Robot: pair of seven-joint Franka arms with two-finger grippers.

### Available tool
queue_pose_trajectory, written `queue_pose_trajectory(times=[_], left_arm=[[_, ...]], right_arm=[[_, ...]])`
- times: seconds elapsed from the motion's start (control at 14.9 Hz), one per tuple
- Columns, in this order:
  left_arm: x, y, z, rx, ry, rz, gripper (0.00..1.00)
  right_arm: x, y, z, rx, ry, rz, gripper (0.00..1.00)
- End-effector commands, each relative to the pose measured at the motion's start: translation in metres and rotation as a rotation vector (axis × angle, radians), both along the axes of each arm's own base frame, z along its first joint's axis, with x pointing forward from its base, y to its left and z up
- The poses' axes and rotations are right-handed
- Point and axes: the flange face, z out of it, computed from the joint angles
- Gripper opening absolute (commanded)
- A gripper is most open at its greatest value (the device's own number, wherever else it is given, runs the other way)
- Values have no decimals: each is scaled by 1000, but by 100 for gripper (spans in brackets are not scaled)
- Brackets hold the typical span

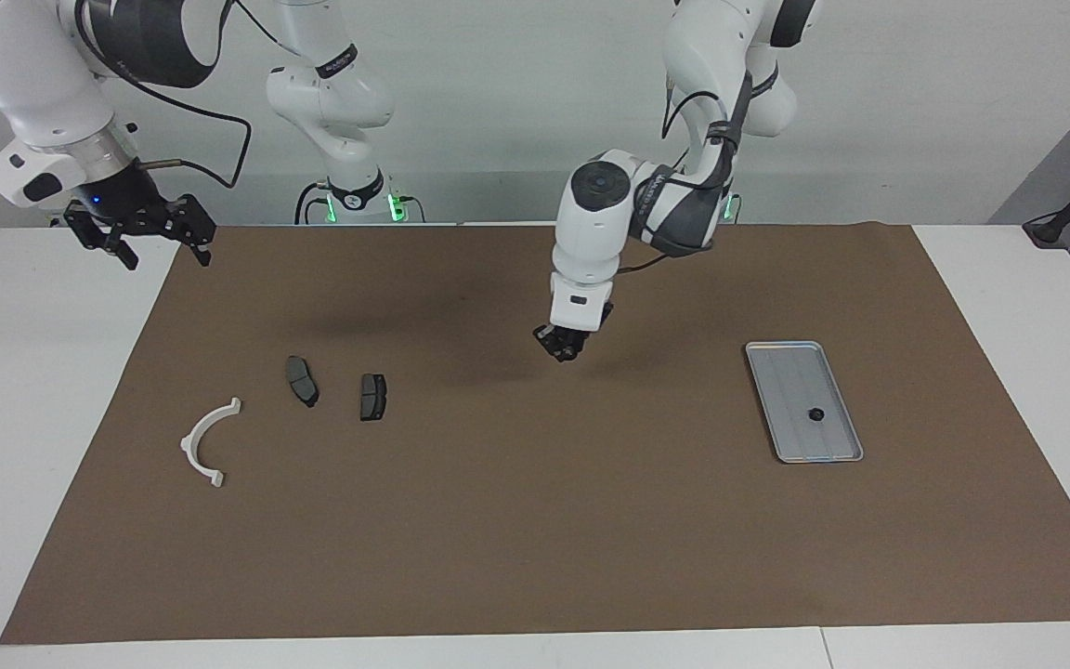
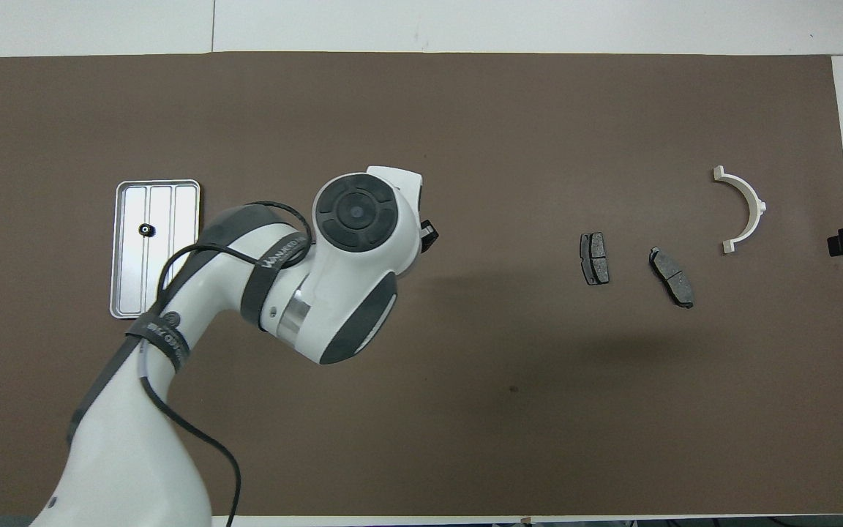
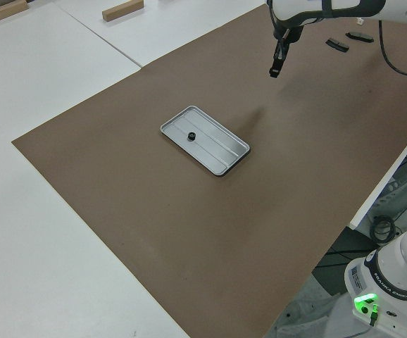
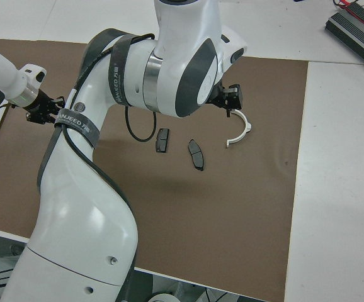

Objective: Place bearing gear from tray to pile
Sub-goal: 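Lift the black gear with the left gripper toward the table center, then lower the gear onto the table with the left gripper while the right gripper approaches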

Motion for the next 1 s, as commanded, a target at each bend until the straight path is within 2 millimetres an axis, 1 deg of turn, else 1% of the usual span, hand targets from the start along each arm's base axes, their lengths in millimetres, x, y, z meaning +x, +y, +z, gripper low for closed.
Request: queue_pose_trajectory(times=[0.0, 0.07, 0.2, 0.27, 0.4, 0.54, 0.67, 0.8, 0.94], left_arm=[[24, -43, -26, -19, 8, 39, 0], [21, -46, -32, -15, 18, 47, 0], [7, -79, -65, 18, 42, 69, 0], [5, -77, -62, 29, 51, 72, 0], [3, -79, -62, 28, 51, 76, 0], [2, -82, -63, 21, 43, 73, 0], [0, -80, -72, 20, 41, 84, 0], [-2, -79, -82, 6, 11, 127, 0], [-3, -79, -82, 9, 10, 128, 0]], right_arm=[[0, -4, -7, -13, -18, 26, 100], [1, -4, -7, -15, -24, 26, 100], [2, -4, -10, -15, -24, 26, 100], [2, -4, -11, -15, -24, 27, 100], [4, -5, -15, -15, -24, 25, 100], [9, 1, -21, -17, -37, 35, 100], [15, 8, -26, -16, -35, 39, 100], [17, 9, -27, -17, -43, 43, 100], [17, 10, -27, -17, -43, 43, 100]])
